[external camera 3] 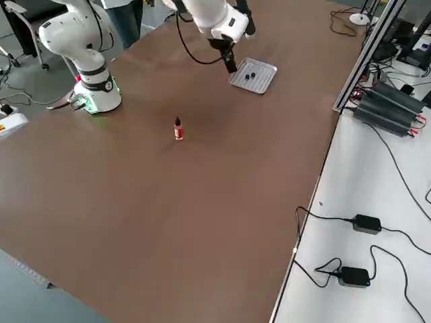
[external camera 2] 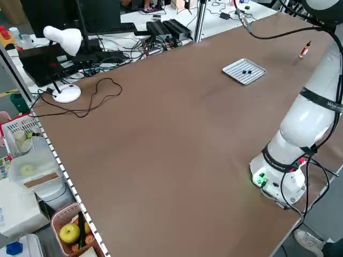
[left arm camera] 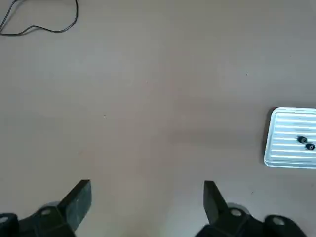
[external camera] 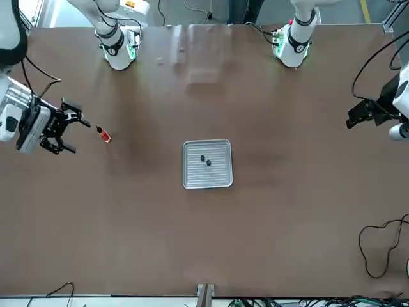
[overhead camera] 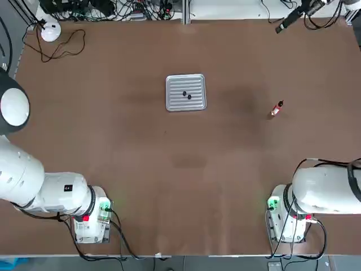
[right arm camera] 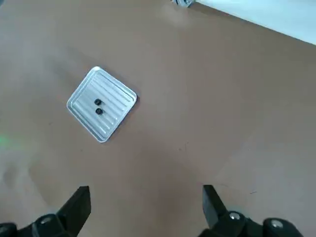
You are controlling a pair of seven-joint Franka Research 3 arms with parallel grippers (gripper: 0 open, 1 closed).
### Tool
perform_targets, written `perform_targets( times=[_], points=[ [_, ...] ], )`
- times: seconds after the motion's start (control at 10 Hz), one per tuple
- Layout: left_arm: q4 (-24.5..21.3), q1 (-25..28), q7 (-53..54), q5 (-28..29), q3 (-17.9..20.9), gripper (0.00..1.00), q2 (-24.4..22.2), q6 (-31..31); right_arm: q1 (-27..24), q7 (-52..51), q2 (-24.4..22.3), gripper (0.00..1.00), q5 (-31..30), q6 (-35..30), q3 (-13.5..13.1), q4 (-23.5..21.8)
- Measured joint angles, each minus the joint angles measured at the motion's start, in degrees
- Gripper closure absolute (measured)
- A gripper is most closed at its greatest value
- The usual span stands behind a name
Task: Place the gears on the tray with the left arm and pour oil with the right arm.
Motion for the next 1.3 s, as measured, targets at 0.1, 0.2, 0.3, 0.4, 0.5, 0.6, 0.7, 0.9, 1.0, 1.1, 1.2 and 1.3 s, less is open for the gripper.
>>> perform_targets(
  times=[0.1,0.2,0.3,0.4,0.5,0.6,0.7,0.9,1.0,1.1,1.2,1.3],
  points=[
    [0.0,0.0,0.0,0.0,0.0,0.0,0.0,0.0,1.2,4.7,-0.1,0.0,-2.7,0.0,0.0,1.1],
    [0.0,0.0,0.0,0.0,0.0,0.0,0.0,0.0,2.3,10.0,-0.1,0.0,-5.6,-0.1,0.1,2.1],
    [0.0,0.0,0.0,0.0,0.0,0.0,0.0,0.0,3.3,15.0,-0.1,0.0,-8.7,-0.9,0.1,3.4],
    [0.0,0.0,0.0,0.0,0.0,0.0,0.0,0.0,4.4,20.2,-0.1,0.0,-11.8,-2.8,0.1,5.1],
    [0.0,0.0,0.0,0.0,0.0,0.0,0.0,0.0,5.1,24.8,-0.1,0.0,-14.7,-5.2,0.1,7.1],
    [0.0,0.0,0.0,0.0,0.0,0.0,0.0,0.0,5.4,27.5,-0.1,0.0,-16.7,-7.5,0.2,9.1],
    [0.1,0.0,0.0,0.0,0.0,0.0,0.0,0.0,5.4,28.9,-0.1,0.0,-17.6,-9.0,0.0,10.5],
    [0.1,0.1,0.0,0.0,0.0,0.0,0.0,0.0,5.3,32.5,-0.1,0.0,-20.1,-11.6,-0.7,11.7],
    [0.1,0.1,0.0,0.0,0.0,0.0,0.0,0.0,5.3,35.1,-0.1,0.0,-21.6,-13.0,-0.9,12.4],
    [0.1,0.1,0.0,0.0,0.0,0.0,0.0,0.0,5.3,37.0,-0.1,0.0,-23.0,-14.8,-0.9,13.6],
    [0.1,0.1,0.0,0.0,0.0,0.0,0.0,0.0,5.3,38.2,-0.1,0.0,-24.6,-16.6,-0.9,15.3],
    [0.1,0.1,0.0,0.0,0.0,0.0,0.0,0.0,5.1,39.9,-0.1,0.0,-25.9,-18.1,-1.0,16.9]
  ],
)
